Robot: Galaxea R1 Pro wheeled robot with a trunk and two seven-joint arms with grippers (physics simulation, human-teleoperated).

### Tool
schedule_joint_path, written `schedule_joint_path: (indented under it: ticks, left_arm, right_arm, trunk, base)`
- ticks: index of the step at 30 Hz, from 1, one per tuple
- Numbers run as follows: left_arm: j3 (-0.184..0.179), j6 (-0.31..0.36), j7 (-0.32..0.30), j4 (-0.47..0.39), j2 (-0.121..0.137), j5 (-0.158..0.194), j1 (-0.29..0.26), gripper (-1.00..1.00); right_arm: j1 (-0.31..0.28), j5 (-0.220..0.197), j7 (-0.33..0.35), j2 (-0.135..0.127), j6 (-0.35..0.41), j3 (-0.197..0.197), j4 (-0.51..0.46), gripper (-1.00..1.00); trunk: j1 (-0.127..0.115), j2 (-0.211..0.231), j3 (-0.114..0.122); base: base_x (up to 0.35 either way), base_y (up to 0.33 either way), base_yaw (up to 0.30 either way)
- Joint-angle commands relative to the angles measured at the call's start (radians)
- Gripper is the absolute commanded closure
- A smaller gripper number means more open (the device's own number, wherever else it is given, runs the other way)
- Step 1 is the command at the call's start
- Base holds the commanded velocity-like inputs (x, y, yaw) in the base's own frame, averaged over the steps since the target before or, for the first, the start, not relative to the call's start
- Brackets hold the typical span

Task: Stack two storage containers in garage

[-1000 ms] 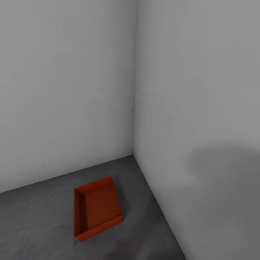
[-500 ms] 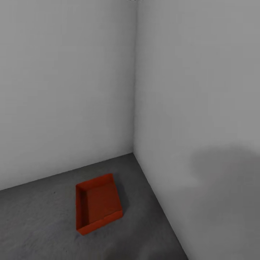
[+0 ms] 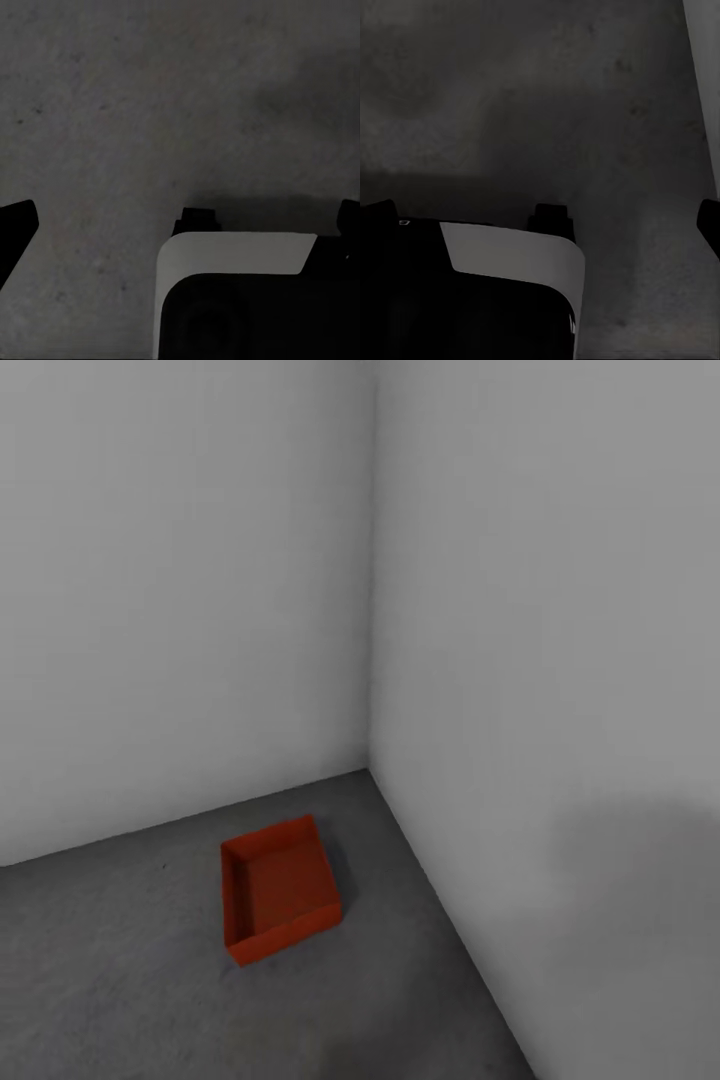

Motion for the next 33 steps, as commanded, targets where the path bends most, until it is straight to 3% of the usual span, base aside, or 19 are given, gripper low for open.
schedule_joint_path:
  ticks: [1, 24, 33]
  left_arm:
    - [0.006, -0.007, 0.002, 0.005, 0.0, -0.003, -0.002, -1.0]
    - [0.006, -0.007, 0.008, 0.005, 0.0, -0.003, -0.002, -1.0]
    - [0.006, -0.007, 0.008, 0.005, 0.0, -0.003, -0.002, -1.0]
  right_arm:
    - [-0.002, 0.0, 0.002, 0.0, -0.008, 0.005, 0.005, -1.0]
    - [-0.002, 0.001, 0.002, 0.0, -0.008, 0.005, 0.005, -1.0]
    - [-0.001, 0.001, 0.003, 0.0, -0.008, 0.005, 0.005, -1.0]
  trunk:
    - [-0.001, -0.001, -0.001]
    - [-0.001, -0.001, -0.001]
    - [-0.001, -0.001, 0.01]
  base:
    - [-0.339, 0.0, 0.0]
    - [-0.299, 0.0, 0.0]
    - [-0.338, 0.0, -0.062]
